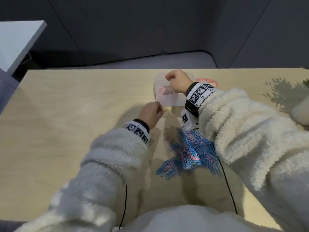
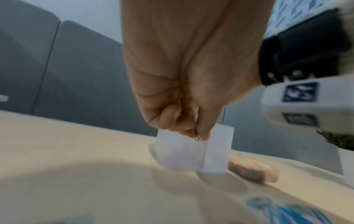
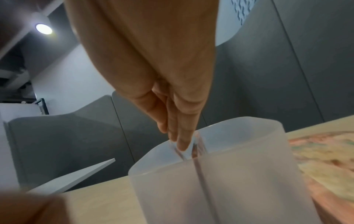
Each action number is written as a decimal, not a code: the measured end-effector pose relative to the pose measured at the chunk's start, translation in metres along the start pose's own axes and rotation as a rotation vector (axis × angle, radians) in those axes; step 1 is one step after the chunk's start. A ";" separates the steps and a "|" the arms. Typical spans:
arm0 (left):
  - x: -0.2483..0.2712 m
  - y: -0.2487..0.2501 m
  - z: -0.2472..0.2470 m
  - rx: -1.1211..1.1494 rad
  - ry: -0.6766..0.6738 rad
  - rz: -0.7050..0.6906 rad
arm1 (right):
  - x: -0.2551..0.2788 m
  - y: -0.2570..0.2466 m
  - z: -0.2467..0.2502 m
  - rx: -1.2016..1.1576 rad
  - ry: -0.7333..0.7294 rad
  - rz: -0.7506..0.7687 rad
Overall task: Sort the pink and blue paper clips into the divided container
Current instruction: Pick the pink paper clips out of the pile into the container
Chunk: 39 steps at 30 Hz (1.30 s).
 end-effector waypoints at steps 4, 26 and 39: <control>-0.046 0.021 0.027 -0.058 0.129 -0.062 | 0.008 0.013 0.020 -0.127 0.121 0.040; -0.033 0.040 -0.014 -0.128 0.220 -0.379 | 0.109 0.163 0.036 0.285 0.023 -0.025; 0.043 0.017 -0.087 -0.246 -0.217 -0.462 | 0.139 0.172 0.052 0.351 -0.003 0.011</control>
Point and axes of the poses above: each hand's wrist, its own x-axis away from the middle knuckle, its own z-axis out of the back of the hand, y = z × x, the point moved 5 cm from there along -x, towards the middle knuckle, and after that the axes turned 6 degrees about y, right-handed, at the moved point
